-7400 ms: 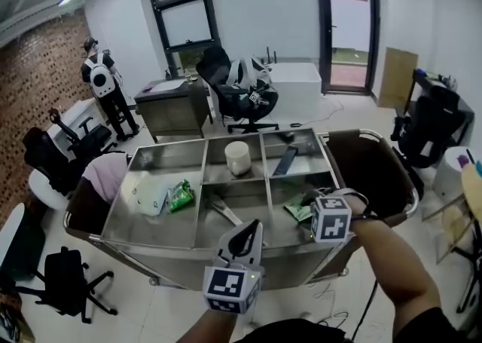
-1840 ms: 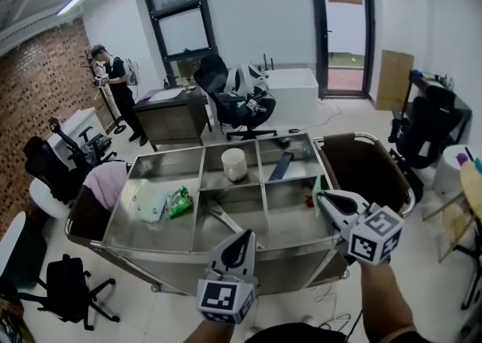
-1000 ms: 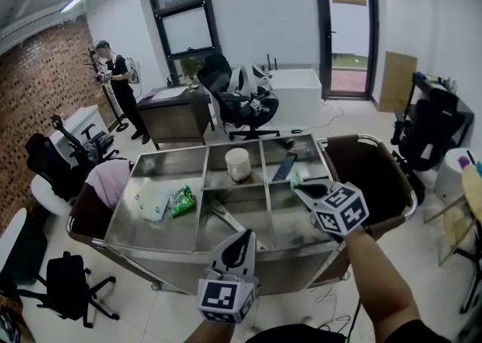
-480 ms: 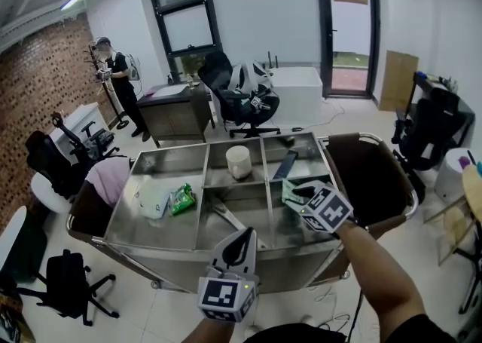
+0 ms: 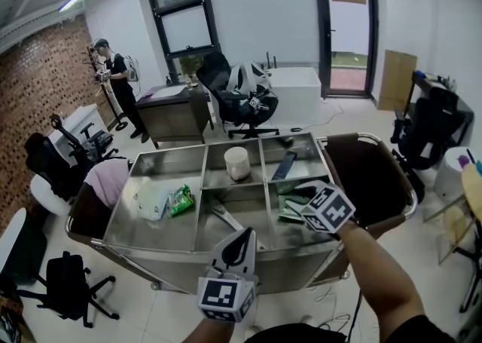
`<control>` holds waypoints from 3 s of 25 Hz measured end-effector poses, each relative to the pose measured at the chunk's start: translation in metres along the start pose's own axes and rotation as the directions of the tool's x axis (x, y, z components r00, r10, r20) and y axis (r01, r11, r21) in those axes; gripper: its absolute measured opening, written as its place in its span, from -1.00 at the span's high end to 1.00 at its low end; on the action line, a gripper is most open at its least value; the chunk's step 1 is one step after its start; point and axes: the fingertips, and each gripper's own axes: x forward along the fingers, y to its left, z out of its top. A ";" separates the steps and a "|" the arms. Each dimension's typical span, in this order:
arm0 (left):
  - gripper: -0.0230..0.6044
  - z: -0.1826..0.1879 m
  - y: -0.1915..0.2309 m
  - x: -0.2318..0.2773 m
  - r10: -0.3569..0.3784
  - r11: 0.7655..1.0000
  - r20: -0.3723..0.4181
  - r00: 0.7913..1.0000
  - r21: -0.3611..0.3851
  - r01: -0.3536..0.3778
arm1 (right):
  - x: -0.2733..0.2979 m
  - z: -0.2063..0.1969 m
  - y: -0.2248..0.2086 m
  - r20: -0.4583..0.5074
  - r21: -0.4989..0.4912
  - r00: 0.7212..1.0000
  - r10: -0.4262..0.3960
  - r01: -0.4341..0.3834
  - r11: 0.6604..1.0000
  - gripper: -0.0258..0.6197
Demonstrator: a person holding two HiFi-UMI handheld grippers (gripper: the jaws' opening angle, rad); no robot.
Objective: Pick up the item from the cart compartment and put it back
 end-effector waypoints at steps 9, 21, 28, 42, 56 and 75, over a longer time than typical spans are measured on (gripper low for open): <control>0.93 -0.004 -0.002 0.003 -0.008 1.000 -0.007 1.000 -0.005 0.007 | -0.009 0.005 -0.005 0.056 0.090 0.998 -0.008 0.003 0.996 0.85; 0.93 -0.001 -0.001 0.002 -0.004 1.000 -0.007 1.000 0.004 0.004 | -0.062 0.035 -0.012 0.311 0.269 0.947 -0.079 -0.008 0.963 0.85; 0.93 -0.005 0.003 0.001 0.004 1.000 -0.017 1.000 0.017 -0.004 | -0.114 0.043 0.005 0.446 0.308 0.888 -0.117 -0.029 0.951 0.85; 0.93 0.001 0.004 -0.002 0.012 1.000 -0.013 1.000 0.014 -0.012 | -0.175 0.015 0.029 0.554 0.389 0.810 -0.194 -0.046 0.920 0.85; 0.93 0.000 -0.001 -0.003 0.007 1.000 -0.027 1.000 0.018 -0.006 | -0.157 -0.023 0.043 0.499 0.415 0.838 -0.220 -0.008 0.910 0.86; 0.93 -0.008 -0.002 -0.005 0.007 1.000 -0.024 1.000 0.018 -0.006 | -0.153 -0.018 0.044 0.495 0.406 0.842 -0.217 -0.003 0.914 0.86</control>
